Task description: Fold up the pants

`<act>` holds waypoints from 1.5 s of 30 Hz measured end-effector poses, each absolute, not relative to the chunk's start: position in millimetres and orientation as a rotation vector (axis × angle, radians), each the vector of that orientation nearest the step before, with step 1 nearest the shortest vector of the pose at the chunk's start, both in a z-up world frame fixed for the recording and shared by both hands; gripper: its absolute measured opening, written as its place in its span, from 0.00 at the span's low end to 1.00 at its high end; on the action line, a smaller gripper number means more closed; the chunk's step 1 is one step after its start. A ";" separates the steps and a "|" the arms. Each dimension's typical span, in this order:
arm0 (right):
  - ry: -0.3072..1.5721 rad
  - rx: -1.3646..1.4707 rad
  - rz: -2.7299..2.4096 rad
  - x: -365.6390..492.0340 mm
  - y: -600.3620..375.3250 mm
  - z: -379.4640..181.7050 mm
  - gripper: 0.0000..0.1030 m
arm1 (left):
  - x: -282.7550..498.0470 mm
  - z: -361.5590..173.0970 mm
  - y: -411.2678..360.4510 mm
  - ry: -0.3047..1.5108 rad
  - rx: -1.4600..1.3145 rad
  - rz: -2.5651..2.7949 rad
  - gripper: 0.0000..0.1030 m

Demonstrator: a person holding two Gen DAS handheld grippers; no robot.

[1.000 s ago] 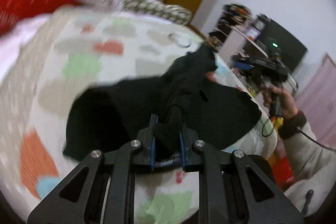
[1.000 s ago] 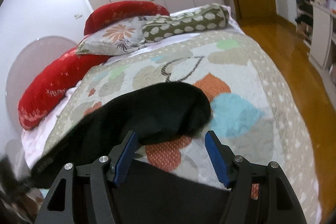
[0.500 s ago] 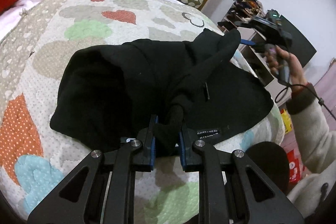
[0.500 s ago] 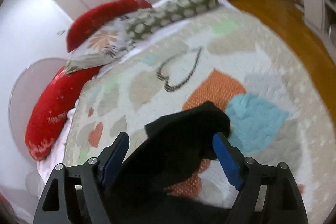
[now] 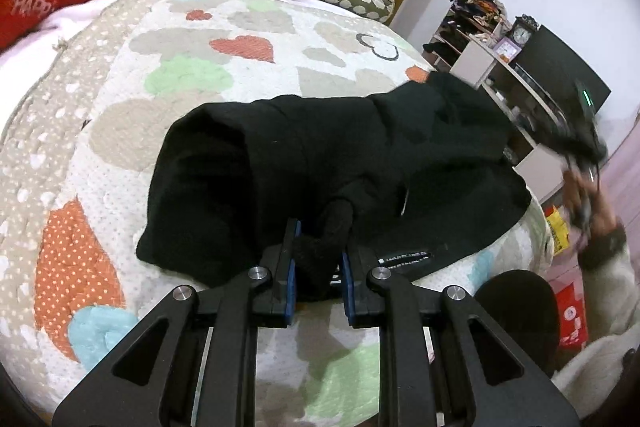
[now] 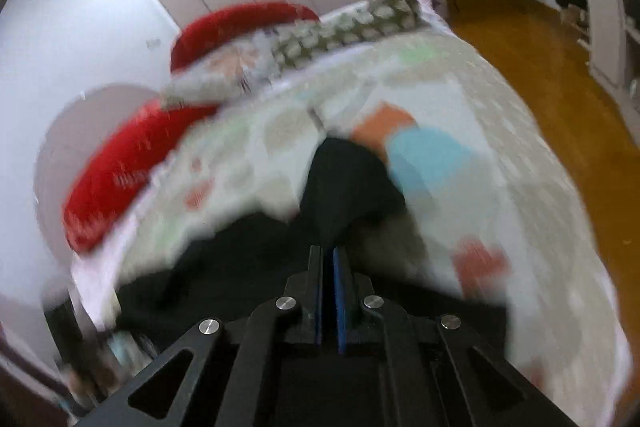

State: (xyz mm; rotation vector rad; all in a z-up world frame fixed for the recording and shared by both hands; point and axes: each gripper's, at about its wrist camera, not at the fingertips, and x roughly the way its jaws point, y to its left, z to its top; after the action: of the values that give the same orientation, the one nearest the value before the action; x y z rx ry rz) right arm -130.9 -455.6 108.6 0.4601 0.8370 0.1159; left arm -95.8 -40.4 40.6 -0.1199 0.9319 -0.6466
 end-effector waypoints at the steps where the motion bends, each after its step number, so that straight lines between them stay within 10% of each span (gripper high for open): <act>1: 0.859 0.467 0.104 -143.1 -456.2 100.5 0.04 | -94.7 39.4 -38.9 0.936 -0.133 -0.649 0.16; 7: 0.900 0.560 -0.020 -178.9 -496.4 77.2 0.15 | -93.6 40.7 -40.2 0.941 -0.137 -0.640 0.16; 9: 0.857 0.595 0.001 -162.3 -506.4 80.7 0.73 | -92.2 40.4 -39.9 0.944 -0.151 -0.634 0.16; 10: 0.834 0.610 0.008 -151.0 -508.8 81.2 0.79 | -90.3 40.2 -40.1 0.945 -0.155 -0.633 0.16; 16: 0.830 0.711 0.082 -57.5 -510.2 55.2 0.79 | -85.7 43.4 -35.4 0.940 -0.152 -0.607 0.16; 19: 0.837 0.748 0.044 -26.5 -508.3 37.8 0.22 | -80.4 43.8 -27.9 0.942 -0.170 -0.588 0.16; 21: 0.819 0.775 0.089 -32.0 -505.5 48.1 0.12 | -78.1 44.7 -23.1 0.942 -0.169 -0.576 0.16; 27: 0.767 0.451 0.030 -132.1 -464.9 128.9 0.15 | -78.8 47.9 -4.7 0.911 -0.194 -0.544 0.16; 28: 0.812 0.392 0.005 -149.7 -458.7 127.5 0.22 | -77.9 45.8 -2.6 0.915 -0.203 -0.540 0.17; 30: 0.897 0.361 -0.024 -168.1 -462.9 114.8 0.74 | -78.1 42.5 -0.4 0.920 -0.219 -0.534 0.18; 45: 0.858 0.356 -0.183 -142.5 -501.1 80.5 0.59 | -83.5 49.7 -3.8 0.915 -0.207 -0.498 0.20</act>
State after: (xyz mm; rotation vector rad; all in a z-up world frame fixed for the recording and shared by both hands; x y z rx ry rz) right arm -142.5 -501.1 80.5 0.3556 0.8584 -0.1830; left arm -83.5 -3.8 49.7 -0.2068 0.9150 -0.4984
